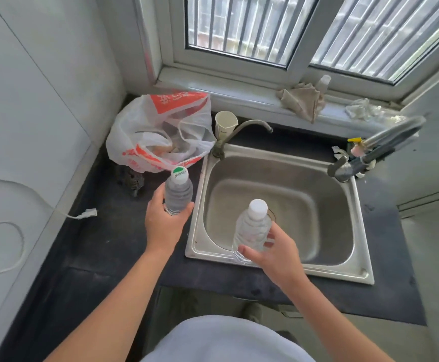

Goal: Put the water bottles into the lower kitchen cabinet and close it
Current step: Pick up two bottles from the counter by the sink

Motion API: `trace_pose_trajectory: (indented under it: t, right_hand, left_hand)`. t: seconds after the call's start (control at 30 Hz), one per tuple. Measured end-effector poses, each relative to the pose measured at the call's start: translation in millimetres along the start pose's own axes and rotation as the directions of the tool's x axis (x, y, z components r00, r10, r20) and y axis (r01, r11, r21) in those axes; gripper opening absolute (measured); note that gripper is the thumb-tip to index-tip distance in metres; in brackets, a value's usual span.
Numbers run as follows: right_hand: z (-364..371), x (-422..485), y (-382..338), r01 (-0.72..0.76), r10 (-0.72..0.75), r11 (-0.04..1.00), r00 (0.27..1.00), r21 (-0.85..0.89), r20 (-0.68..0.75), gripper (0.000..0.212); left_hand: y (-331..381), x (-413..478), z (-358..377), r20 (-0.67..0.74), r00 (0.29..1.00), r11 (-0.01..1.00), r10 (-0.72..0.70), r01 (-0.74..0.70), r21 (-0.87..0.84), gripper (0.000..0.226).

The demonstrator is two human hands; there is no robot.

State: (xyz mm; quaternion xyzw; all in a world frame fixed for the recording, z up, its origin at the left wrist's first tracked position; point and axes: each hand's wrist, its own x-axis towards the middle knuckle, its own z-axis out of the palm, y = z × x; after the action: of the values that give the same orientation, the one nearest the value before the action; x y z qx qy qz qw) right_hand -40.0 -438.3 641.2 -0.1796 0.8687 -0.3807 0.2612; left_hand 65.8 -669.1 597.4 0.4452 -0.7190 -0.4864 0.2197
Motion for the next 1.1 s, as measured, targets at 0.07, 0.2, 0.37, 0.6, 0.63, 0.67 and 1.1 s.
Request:
trace_pose_trajectory:
  t: [0.07, 0.2, 0.37, 0.6, 0.63, 0.67, 1.1]
  right_hand:
    - [-1.3, -4.2, 6.5, -0.003, 0.004, 0.999, 1.0, 0.034, -0.023, 0.061]
    - [-10.8, -10.7, 22.4, 0.009, -0.007, 0.996, 1.0, 0.089, -0.026, 0.065]
    - [-37.3, -10.2, 39.4, 0.054, -0.054, 0.987, 0.999, 0.154, 0.001, 0.061]
    - [-77.7, -1.2, 72.0, 0.125, -0.172, 0.956, 0.972, 0.264, 0.161, 0.061]
    - [-84.5, -2.3, 78.0, 0.136, -0.191, 0.952, 0.965, 0.272, 0.183, 0.061]
    - [-91.4, -4.2, 84.0, 0.149, -0.21, 0.947, 0.957, 0.283, 0.201, 0.062]
    - [-115.5, -65.3, 89.2, 0.351, -0.435, 0.9, 0.752, 0.258, 0.494, 0.058]
  left_hand:
    - [0.0, 1.1, -2.9, 0.004, 1.0, 1.0, -0.023, 0.023, -0.012, 0.065]
    - [3.2, -8.1, -10.6, -0.023, 0.995, 0.994, -0.101, 0.1, -0.033, 0.064]
    - [15.1, -60.4, -7.2, -0.083, 0.985, 0.988, -0.154, 0.155, 0.006, 0.047]
    - [30.6, -166.0, 38.4, -0.148, 0.959, 0.968, -0.242, 0.227, -0.108, 0.05]
    - [34.9, -182.0, 46.4, -0.176, 0.951, 0.963, -0.255, 0.234, -0.133, 0.049]
    - [39.4, -197.7, 53.9, -0.208, 0.942, 0.96, -0.264, 0.235, -0.153, 0.048]
    - [66.9, -365.8, 64.9, -0.533, 0.749, 0.896, -0.394, 0.182, -0.406, 0.042]
